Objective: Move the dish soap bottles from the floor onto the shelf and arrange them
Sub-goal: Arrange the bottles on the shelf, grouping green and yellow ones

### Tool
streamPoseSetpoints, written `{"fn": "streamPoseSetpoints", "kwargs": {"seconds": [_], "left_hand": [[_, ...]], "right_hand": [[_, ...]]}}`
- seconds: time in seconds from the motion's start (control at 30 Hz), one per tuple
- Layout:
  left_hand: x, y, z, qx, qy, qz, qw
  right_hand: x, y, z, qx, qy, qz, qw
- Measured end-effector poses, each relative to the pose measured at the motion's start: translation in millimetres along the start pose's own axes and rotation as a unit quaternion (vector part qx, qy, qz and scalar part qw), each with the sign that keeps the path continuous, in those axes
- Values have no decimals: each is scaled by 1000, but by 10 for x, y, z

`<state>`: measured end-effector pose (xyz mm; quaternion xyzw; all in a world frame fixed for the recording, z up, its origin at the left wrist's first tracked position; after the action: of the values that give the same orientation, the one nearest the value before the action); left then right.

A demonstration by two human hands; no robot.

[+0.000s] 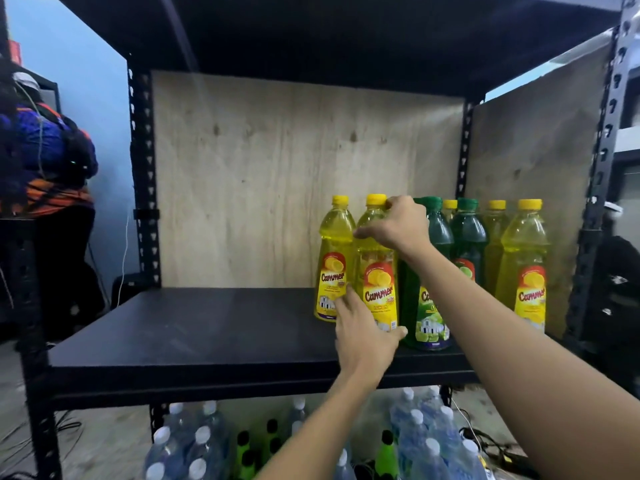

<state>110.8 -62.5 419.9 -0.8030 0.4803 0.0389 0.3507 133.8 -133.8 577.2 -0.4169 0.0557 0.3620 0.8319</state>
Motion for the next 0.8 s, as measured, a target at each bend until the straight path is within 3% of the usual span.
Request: {"fn": "streamPoseSetpoints", "kwargs": {"seconds": [0.17, 0.37, 0.6, 0.8], "left_hand": [[-111, -30, 96, 24, 13, -28, 999], [-865, -428, 416, 67, 3, -102, 992], [-1699, -1342, 1206, 71, -62, -126, 988], [-1868, -2094, 1900, 55, -89, -118, 988]], "right_hand": [[-45, 184, 134, -41, -24, -41, 998], [172, 311, 819, -104, -87, -58, 989], [1279, 309, 1681, -103, -143, 0, 984], [2158, 279, 2023, -107, -164, 34, 980]]}}
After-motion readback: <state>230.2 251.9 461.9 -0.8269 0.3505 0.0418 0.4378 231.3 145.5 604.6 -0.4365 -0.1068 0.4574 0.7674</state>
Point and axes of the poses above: each hand's wrist, its own y-axis away from the middle knuckle, its own x-axis out of the palm, z = x × y, the point moved 2 cm from there along -y, towards the middle knuckle, and after that the axes turned 10 degrees about -z, right-handed, at the moved point
